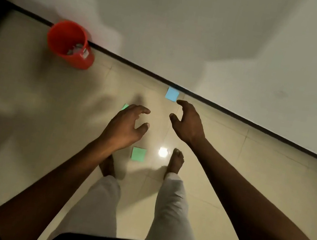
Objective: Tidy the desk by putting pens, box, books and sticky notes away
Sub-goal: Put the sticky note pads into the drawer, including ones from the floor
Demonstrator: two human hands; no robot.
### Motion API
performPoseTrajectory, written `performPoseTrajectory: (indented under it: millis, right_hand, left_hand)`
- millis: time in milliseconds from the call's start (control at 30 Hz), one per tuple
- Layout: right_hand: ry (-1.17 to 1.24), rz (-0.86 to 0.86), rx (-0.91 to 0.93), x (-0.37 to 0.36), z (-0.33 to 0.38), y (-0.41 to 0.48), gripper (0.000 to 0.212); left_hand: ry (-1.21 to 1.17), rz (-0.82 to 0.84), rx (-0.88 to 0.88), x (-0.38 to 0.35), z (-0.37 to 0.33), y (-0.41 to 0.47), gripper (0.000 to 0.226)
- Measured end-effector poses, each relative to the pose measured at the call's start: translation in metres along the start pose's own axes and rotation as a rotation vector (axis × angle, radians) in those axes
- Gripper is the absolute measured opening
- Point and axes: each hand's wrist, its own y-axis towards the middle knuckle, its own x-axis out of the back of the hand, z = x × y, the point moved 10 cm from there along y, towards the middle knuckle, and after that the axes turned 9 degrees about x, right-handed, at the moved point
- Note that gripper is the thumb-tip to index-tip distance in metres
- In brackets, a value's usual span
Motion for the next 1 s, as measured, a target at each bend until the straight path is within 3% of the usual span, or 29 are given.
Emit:
performPoseTrajectory:
  millis: [400,1000]
  right_hand:
    - [-0.166,0.295,0.096,-0.152,-0.227,0.165,0.069]
    - [-0.247,0.280,0.089,-0.343,-0.414,0.411,0.078]
  left_hand:
    - [-0.157,-0.166,0.298,-0.199,0.089,0.145,0.046]
    - [-0.172,-0.213,0.325,-0.375,0.255,0.292,0.044]
